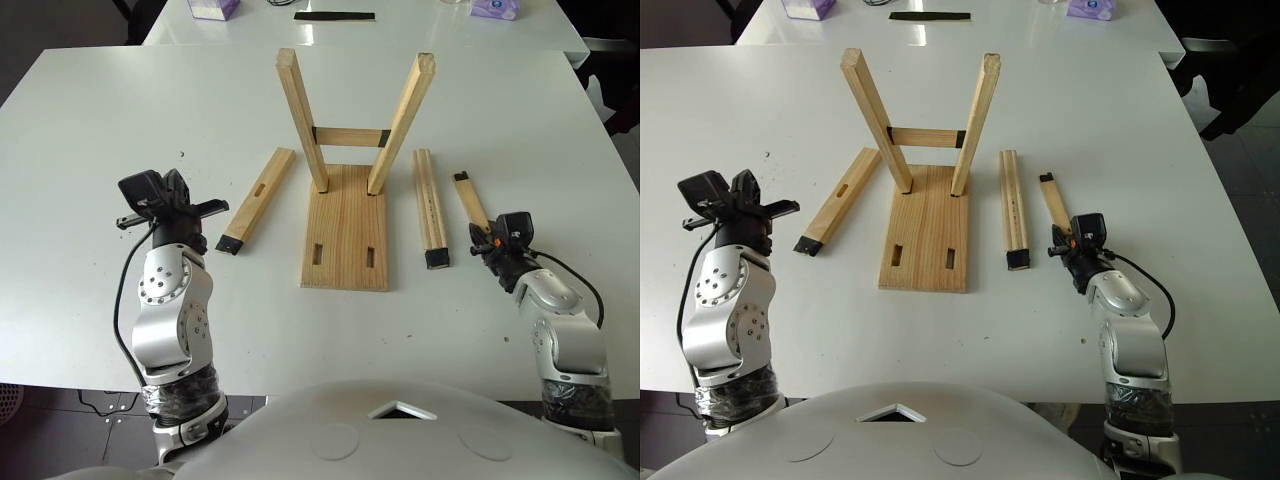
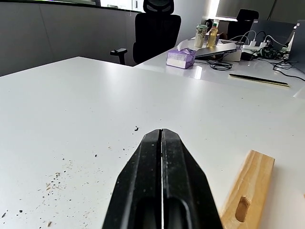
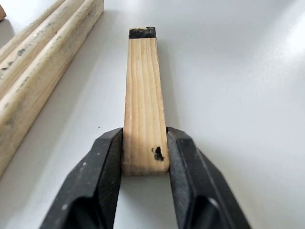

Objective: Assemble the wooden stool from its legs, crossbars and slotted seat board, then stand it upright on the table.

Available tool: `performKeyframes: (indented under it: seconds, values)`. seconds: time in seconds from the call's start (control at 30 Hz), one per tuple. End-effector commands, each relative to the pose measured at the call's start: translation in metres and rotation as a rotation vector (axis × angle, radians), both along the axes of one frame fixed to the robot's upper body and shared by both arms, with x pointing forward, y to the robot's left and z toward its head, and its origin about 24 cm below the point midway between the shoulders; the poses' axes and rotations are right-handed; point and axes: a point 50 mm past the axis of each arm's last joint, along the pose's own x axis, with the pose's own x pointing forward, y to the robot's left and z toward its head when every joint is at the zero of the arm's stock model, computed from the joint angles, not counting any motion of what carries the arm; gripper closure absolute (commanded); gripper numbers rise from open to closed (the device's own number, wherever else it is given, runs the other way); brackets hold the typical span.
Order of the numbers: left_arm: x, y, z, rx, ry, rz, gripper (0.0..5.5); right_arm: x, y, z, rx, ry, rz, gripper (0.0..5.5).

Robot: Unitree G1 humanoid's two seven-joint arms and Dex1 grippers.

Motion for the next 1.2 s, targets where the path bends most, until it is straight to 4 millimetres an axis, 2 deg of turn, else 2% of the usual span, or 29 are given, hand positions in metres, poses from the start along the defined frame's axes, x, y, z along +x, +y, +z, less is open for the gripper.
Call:
performKeyframes:
  seconds: [0.03,0.27,0.37,0.47,0.53,0.6,0.77,0.9,1.0,1.1,1.2]
  values:
    - [-0.002,-0.005,0.000,-0.013,-0.014,-0.035,5.50,0.000,-0.007,-0.005,-0.007,0.026,-0.019,4.20]
    - [-0.016,-0.014,0.005,-0.135,-0.113,-0.042,5.50,0.024,-0.015,0.023,0.053,-0.050,0.069,4.20]
    - [-0.029,-0.017,0.001,-0.166,-0.114,-0.006,5.50,0.029,-0.013,0.040,0.102,-0.032,0.216,4.20]
    - [-0.036,-0.018,-0.002,-0.173,-0.111,0.026,5.50,0.026,-0.013,0.046,0.113,0.031,0.361,4.20]
    - [-0.035,-0.016,-0.002,-0.185,-0.127,0.040,5.50,0.022,-0.013,0.044,0.101,0.062,0.424,4.20]
    - [-0.029,-0.013,0.002,-0.177,-0.149,0.030,5.50,0.020,-0.014,0.042,0.109,0.060,0.410,4.20]
    - [-0.011,0.000,0.018,-0.196,-0.226,0.000,5.50,0.035,-0.012,0.049,0.254,-0.026,0.315,4.20]
    - [0.003,0.004,0.042,-0.299,-0.318,-0.173,5.50,0.068,-0.018,0.076,0.558,-0.168,0.163,4.20]
    - [0.015,0.006,0.066,-0.359,-0.387,-0.316,5.50,0.080,-0.023,0.108,0.791,-0.331,0.130,4.20]
    - [0.028,0.008,0.092,-0.402,-0.430,-0.453,5.50,0.075,-0.013,0.145,0.963,-0.511,0.196,4.20]
    - [0.042,0.005,0.118,-0.440,-0.448,-0.637,5.50,0.054,0.011,0.176,1.060,-0.639,0.343,4.20]
